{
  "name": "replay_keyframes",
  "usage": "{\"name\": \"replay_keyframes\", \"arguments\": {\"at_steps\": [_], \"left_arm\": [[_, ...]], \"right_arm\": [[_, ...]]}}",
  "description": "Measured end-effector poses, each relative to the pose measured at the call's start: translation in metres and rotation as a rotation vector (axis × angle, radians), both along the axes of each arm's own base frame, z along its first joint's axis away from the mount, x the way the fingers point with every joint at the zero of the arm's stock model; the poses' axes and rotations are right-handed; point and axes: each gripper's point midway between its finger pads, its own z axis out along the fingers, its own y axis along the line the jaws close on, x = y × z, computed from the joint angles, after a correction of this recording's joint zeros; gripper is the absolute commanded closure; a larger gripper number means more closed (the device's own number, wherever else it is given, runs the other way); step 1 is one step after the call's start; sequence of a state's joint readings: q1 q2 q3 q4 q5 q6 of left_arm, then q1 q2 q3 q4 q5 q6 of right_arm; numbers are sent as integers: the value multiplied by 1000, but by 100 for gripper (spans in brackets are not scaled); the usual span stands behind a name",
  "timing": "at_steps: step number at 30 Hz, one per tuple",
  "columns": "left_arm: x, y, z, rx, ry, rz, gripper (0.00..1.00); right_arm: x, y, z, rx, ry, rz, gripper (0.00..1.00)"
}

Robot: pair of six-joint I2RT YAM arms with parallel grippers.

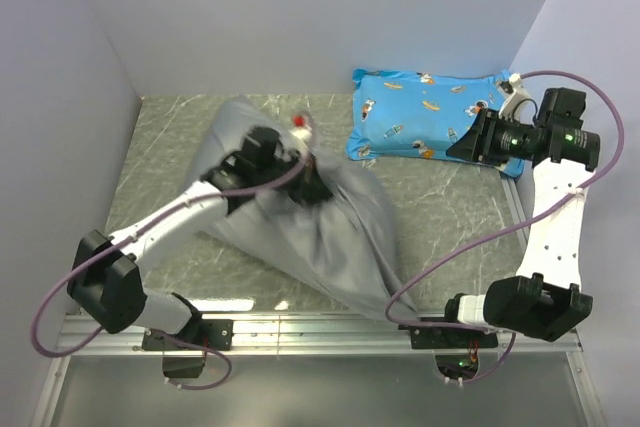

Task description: Put the pillow into the pillowcase

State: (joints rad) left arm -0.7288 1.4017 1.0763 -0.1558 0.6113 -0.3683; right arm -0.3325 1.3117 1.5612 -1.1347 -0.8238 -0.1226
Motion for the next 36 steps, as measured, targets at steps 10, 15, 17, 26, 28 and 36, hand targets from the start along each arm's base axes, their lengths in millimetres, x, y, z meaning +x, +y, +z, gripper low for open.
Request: {"name": "replay_keyframes", "arguments": {"at_steps": [10, 15, 17, 26, 28, 36], "left_arm": [[232, 60, 84, 132, -250, 324, 100], [258, 23, 156, -10, -385, 314, 100], [238, 3, 171, -62, -413, 280, 100], [96, -115, 138, -101, -350, -78, 1], [94, -113, 132, -86, -329, -89, 1], [173, 4, 167, -61, -391, 167, 1]], "right_arm": [[25, -4, 47, -7, -130, -13, 49], [26, -12, 69, -52, -203, -39, 36], [22, -14, 75, -72, -221, -47, 35], [14, -14, 69, -87, -193, -33, 29], [14, -13, 61, -84, -171, -29, 27], [26, 11, -1, -44, 20, 56, 26]]}}
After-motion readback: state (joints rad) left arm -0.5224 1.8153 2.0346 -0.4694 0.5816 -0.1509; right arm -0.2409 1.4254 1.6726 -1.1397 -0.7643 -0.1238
